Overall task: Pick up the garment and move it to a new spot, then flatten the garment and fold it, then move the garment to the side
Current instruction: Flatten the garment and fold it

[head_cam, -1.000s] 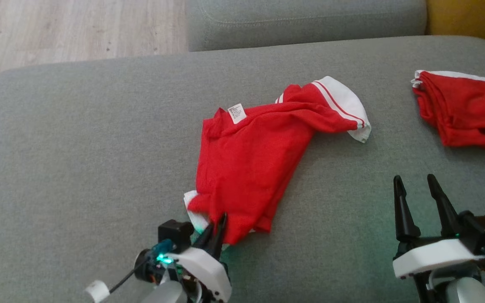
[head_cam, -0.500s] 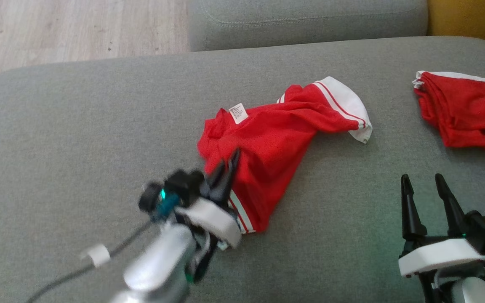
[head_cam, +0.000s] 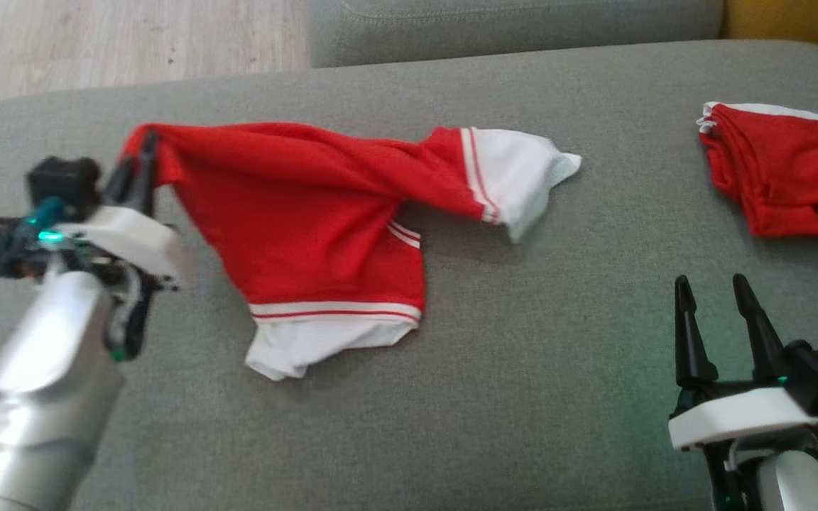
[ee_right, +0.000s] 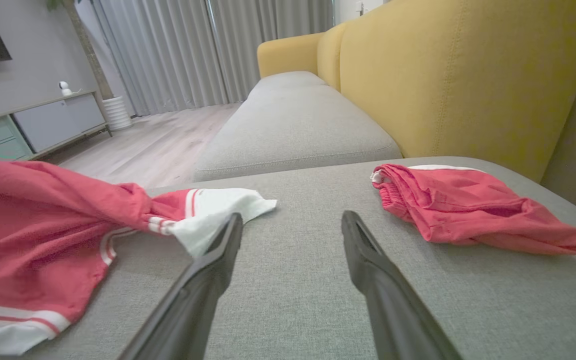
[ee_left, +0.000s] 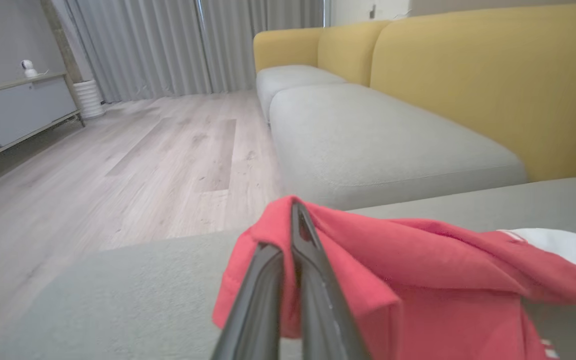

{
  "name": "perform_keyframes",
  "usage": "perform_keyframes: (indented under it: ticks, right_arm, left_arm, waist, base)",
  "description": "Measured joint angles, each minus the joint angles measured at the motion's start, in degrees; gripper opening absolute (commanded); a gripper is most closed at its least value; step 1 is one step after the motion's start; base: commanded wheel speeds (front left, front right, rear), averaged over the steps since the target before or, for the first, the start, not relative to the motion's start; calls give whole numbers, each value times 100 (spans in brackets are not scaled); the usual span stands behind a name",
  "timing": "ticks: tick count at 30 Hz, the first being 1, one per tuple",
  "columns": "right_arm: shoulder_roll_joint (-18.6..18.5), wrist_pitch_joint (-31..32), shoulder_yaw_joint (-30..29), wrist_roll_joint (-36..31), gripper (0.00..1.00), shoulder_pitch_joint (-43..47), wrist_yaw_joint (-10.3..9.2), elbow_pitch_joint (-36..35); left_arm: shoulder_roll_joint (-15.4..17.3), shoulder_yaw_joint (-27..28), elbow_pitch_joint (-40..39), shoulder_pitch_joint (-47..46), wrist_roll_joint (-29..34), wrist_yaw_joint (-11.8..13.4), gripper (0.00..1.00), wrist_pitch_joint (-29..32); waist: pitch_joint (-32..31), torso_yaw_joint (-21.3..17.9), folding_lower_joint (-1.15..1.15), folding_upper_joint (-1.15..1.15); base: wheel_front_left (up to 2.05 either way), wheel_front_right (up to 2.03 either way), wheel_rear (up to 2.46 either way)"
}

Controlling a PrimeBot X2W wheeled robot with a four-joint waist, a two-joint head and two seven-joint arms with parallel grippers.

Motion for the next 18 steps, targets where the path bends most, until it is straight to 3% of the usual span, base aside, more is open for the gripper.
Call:
perform_keyframes:
  ticks: [4, 5, 6, 7, 18]
  right_arm:
    - [0, -7, 19, 0, 100, -26, 0, 36]
    - [0, -9, 48, 1, 100, -26, 0, 65]
    - [0, -10, 62, 1, 100, -26, 0, 70]
    - [0, -11, 78, 1, 100, -29, 0, 76]
    - [0, -35, 121, 1, 100, -113, 0, 167]
  left_arm:
    - [191, 97, 393, -64, -63, 1, 0, 175]
    - [267, 101, 667, -75, -73, -2, 35, 308]
    - [279, 96, 791, -74, -92, -7, 87, 374]
    - [289, 91, 894, -74, -92, -8, 100, 409]
    - [456, 140, 1536, -74, -225, -176, 100, 274]
  waist:
    - [59, -11, 0, 0]
    - [78, -21, 0, 0]
    - [83, -23, 0, 0]
    - [88, -24, 0, 0]
    - [-69, 68, -1, 0]
  base:
    - [0, 0, 0]
    - [0, 0, 0]
    - [0, 0, 0]
    - [0, 0, 0]
    - [0, 0, 0]
